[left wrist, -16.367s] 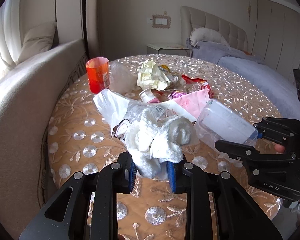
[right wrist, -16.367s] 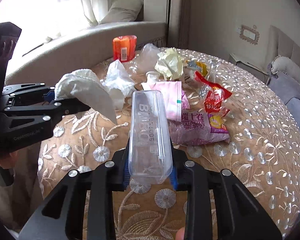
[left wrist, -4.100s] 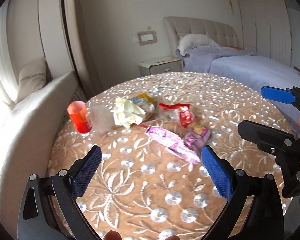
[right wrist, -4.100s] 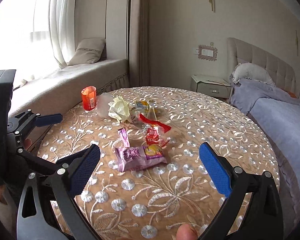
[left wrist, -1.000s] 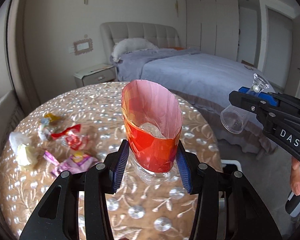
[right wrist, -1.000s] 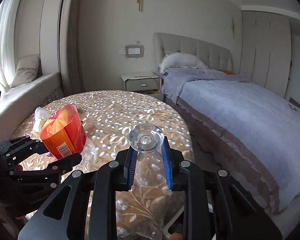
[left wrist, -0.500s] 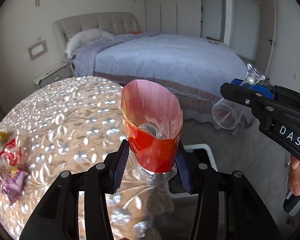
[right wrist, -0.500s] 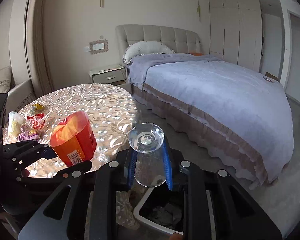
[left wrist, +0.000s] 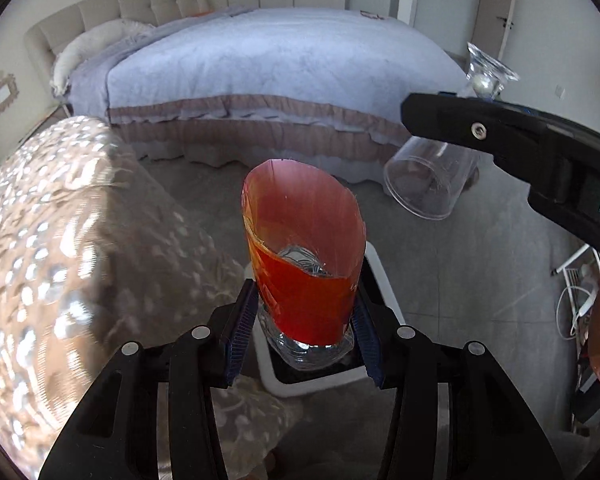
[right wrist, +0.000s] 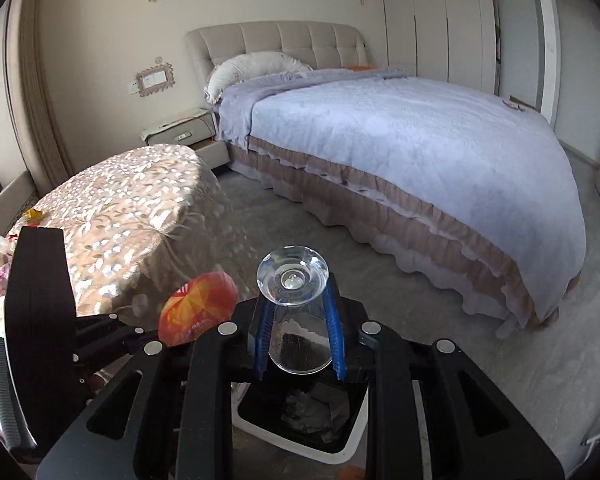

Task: Collect trash
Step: 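Open the left tool over the bin while the right tool releases the clear cup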

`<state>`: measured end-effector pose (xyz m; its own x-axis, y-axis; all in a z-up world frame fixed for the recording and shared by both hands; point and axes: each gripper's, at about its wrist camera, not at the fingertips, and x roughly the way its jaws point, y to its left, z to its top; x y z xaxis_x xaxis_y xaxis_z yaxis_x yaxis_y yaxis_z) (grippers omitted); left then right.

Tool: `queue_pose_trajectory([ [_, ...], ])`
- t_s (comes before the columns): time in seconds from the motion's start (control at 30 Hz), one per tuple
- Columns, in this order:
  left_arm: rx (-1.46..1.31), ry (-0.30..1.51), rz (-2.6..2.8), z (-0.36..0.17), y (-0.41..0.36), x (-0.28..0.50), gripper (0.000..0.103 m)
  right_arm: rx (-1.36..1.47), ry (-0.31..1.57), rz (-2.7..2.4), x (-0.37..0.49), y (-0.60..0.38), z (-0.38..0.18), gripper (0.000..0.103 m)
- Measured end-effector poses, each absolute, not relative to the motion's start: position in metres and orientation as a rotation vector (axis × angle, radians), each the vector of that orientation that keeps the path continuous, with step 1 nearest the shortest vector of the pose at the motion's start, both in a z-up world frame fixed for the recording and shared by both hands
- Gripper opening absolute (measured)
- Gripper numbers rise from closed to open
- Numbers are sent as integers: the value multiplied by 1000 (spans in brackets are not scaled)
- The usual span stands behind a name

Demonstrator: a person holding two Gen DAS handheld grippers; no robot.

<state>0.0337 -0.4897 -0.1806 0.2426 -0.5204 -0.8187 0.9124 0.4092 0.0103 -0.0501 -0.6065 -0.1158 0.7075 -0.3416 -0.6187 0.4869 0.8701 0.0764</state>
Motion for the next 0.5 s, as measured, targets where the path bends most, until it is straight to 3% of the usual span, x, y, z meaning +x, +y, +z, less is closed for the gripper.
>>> queue_pose_trajectory([
  [0.23,622,942,-1071,-222,-527,34,48,322,685,-479,-49,-645,-143,26],
  [0.27,636,970,-1078,-230,-533,37,59,330,692,-480,-48,-647,-146,26],
  [0.3,652,999,-1086,-237,-537,40,93,339,701,-478,-47,-651,-150,26],
  [0.33,671,1022,-1082,-244,-541,43,98,346,709,-477,-46,-654,-154,26],
  [0.5,727,1035,-1056,-263,-549,41,98,382,754,-473,-41,-664,-172,26],
])
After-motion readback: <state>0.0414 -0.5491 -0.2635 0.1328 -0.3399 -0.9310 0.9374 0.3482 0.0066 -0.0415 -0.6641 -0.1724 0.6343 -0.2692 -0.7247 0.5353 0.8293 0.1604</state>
